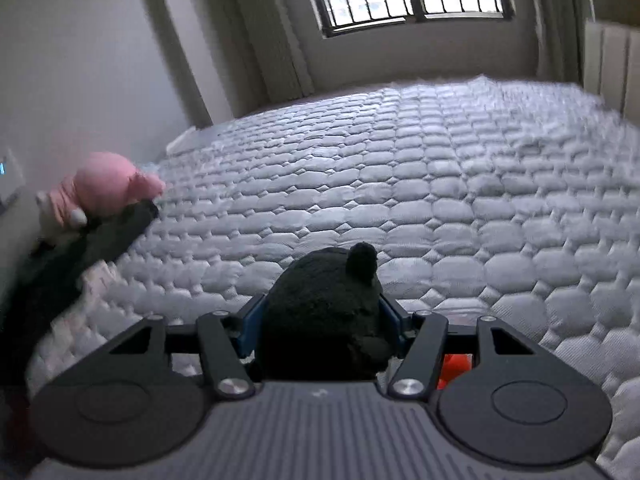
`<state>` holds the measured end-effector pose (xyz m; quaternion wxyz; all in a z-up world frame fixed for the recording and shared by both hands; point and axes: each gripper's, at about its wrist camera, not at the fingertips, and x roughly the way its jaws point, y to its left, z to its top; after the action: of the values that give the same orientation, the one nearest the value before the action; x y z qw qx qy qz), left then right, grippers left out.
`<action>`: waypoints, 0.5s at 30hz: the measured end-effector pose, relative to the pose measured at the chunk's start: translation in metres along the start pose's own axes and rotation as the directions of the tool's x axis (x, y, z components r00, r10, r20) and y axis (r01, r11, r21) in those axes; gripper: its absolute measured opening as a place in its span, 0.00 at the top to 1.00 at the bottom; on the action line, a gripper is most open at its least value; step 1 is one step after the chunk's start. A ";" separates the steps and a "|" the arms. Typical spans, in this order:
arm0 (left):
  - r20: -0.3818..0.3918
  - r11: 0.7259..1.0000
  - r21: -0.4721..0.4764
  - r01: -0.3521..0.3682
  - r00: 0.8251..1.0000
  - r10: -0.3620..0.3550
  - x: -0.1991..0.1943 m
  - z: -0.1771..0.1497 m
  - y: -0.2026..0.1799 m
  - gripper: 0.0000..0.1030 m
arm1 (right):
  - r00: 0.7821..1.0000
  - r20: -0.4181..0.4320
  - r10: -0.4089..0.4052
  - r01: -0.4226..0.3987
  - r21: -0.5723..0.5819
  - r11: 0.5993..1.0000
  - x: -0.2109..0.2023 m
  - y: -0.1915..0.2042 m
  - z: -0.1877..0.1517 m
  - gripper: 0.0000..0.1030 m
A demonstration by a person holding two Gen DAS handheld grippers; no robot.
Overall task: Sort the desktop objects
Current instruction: 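Carry the black bear into the glass container and open the right tool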
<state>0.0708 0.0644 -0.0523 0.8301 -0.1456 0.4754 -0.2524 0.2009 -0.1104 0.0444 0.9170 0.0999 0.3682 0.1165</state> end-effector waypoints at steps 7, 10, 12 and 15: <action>-0.016 1.000 0.001 0.007 1.000 -0.007 0.007 0.000 -0.002 0.00 | 1.000 -0.015 0.022 -0.021 0.066 0.998 0.021 -0.012 0.005 0.39; -0.017 1.000 0.008 0.001 1.000 -0.001 0.007 -0.001 -0.003 0.00 | 0.999 -0.021 0.032 -0.030 0.094 0.995 0.030 -0.017 0.007 0.39; -0.017 1.000 0.006 -0.001 1.000 0.002 0.006 -0.001 -0.002 0.00 | 0.999 -0.025 0.039 -0.036 0.113 0.993 0.036 -0.020 0.008 0.39; -0.018 1.000 -0.007 -0.004 1.000 0.004 0.006 0.000 0.000 0.00 | 0.999 -0.037 0.019 -0.015 0.102 0.995 0.050 -0.021 0.001 0.39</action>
<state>0.0730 0.0605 -0.0570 0.8259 -0.1452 0.4839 -0.2504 0.2394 -0.1157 0.0066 0.9026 0.1473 0.3900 0.1072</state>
